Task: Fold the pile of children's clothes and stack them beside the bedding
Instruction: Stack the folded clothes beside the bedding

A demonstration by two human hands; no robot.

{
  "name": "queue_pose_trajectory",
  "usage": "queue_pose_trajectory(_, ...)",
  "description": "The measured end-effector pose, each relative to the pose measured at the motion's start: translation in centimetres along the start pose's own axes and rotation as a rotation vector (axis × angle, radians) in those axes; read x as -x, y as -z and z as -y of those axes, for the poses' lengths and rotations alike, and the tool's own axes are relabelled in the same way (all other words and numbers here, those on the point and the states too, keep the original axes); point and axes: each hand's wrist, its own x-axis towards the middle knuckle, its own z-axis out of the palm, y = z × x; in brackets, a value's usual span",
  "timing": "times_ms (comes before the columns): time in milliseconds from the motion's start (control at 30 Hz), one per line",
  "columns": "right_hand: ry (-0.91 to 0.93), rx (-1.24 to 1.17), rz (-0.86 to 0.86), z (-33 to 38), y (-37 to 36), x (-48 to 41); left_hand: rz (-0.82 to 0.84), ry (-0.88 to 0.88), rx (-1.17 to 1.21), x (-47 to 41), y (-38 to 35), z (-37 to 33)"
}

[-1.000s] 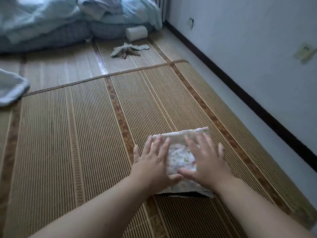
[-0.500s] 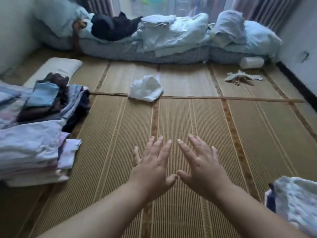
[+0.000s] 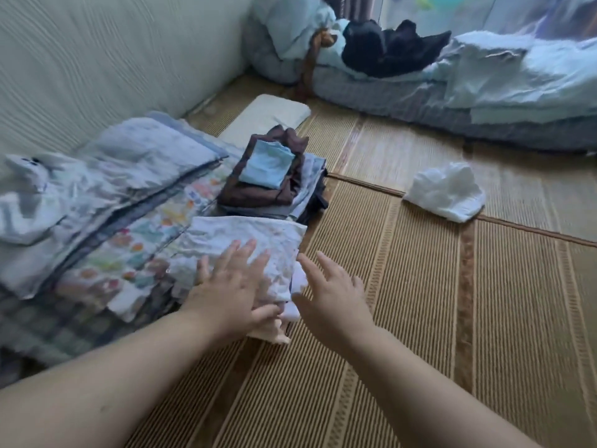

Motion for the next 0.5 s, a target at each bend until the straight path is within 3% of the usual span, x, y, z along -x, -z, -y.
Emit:
queue_pose_trajectory(167,-0.323,-0.744,0.004,2.1,-4.8,-7.0,-0.068,0.420,0.403,-6.6,-1.9,7.8)
queue_pose_trajectory(333,-0.553,-0.774,0.142,0.7,-9.0,-10.9,0.021,0.423,0.636,-9.5,-5.7,11.3)
queue_pose_trajectory(500,-0.780,-1.100,0.204,0.2,-11.8,-11.9,0.070,0.508,1.022,-11.2,-8.3,13.4)
